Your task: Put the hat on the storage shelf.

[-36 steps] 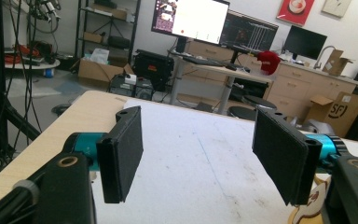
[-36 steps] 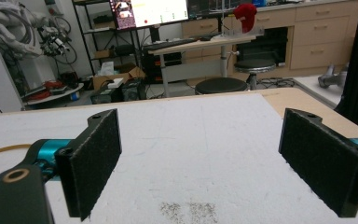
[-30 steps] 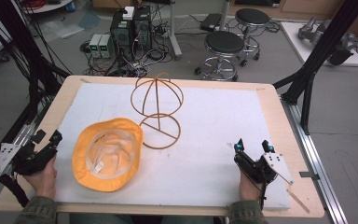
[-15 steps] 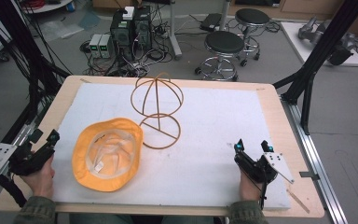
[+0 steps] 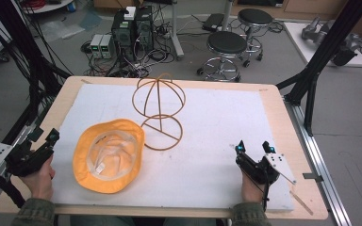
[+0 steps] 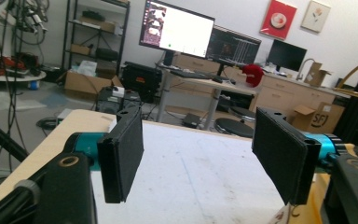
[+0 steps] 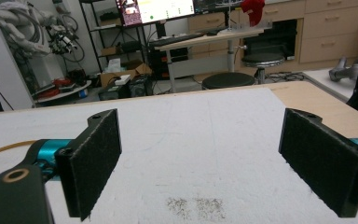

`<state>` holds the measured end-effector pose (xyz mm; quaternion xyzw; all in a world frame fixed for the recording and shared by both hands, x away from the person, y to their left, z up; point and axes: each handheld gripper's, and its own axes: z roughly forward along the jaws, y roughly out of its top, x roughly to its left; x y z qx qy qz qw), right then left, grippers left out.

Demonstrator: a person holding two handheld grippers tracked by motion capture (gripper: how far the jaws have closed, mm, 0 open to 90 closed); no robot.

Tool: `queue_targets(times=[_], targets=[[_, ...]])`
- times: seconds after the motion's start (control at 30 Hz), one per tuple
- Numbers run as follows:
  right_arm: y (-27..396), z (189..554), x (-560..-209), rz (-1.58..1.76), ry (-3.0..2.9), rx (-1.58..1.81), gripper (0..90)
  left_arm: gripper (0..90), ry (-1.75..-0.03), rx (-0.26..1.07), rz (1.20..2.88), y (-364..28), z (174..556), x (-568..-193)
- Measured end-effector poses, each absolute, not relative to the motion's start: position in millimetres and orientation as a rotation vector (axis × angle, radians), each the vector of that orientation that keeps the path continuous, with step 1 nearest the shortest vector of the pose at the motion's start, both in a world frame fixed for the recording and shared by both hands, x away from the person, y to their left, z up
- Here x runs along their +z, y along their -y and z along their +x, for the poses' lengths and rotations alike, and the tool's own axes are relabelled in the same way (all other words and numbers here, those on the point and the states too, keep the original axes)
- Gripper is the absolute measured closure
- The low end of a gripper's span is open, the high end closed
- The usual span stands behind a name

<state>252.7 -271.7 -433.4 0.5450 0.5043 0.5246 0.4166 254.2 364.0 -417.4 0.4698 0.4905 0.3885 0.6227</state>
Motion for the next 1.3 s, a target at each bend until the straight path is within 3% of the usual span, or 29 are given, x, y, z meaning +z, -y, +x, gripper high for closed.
queue_targets(times=[1.3], targets=[[270,255,-435,1.374,-1.313,1.328,11.9,32.2,-1.027,0.678,1.393,-327,269,-401]])
